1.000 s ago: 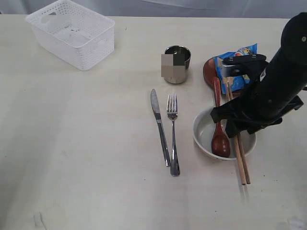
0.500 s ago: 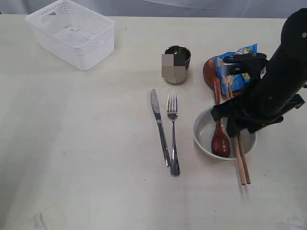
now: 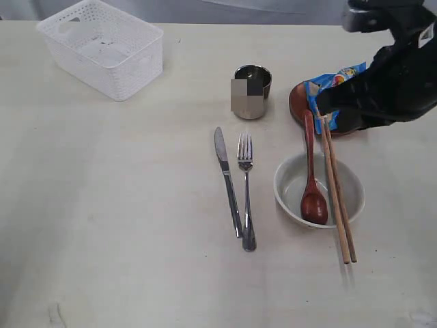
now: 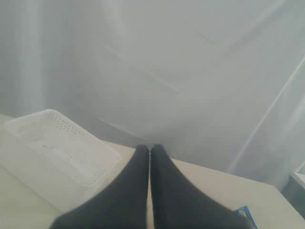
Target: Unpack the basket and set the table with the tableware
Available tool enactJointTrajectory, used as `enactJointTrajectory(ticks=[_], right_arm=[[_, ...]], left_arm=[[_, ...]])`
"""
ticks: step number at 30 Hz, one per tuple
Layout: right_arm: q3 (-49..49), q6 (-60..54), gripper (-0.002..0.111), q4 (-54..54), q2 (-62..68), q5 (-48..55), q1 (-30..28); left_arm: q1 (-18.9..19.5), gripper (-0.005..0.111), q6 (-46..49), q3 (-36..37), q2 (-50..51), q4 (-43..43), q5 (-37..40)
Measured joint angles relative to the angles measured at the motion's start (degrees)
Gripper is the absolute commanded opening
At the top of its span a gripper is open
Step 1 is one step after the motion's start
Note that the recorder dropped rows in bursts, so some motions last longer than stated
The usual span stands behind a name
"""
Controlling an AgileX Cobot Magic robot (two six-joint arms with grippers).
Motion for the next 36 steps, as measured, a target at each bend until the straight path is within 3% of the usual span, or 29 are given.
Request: enactJointTrajectory(ticks=[2, 25, 36], right_arm=[[0.0, -0.5, 0.0, -0.1, -2.9, 0.0, 0.0], [0.0, -1.9, 0.0, -0.2, -42.7, -18.1, 0.0], [0.0, -2.8, 0.0, -0.2, -57.8, -18.7, 0.0]], left_arm=[[0.0, 0.001, 0.0, 0.0, 0.0, 0.0, 0.0], [0.0, 0.001, 1.1, 0.0, 0.0, 0.0, 0.0], [0.0, 0.001, 1.1, 0.0, 0.0, 0.0, 0.0]])
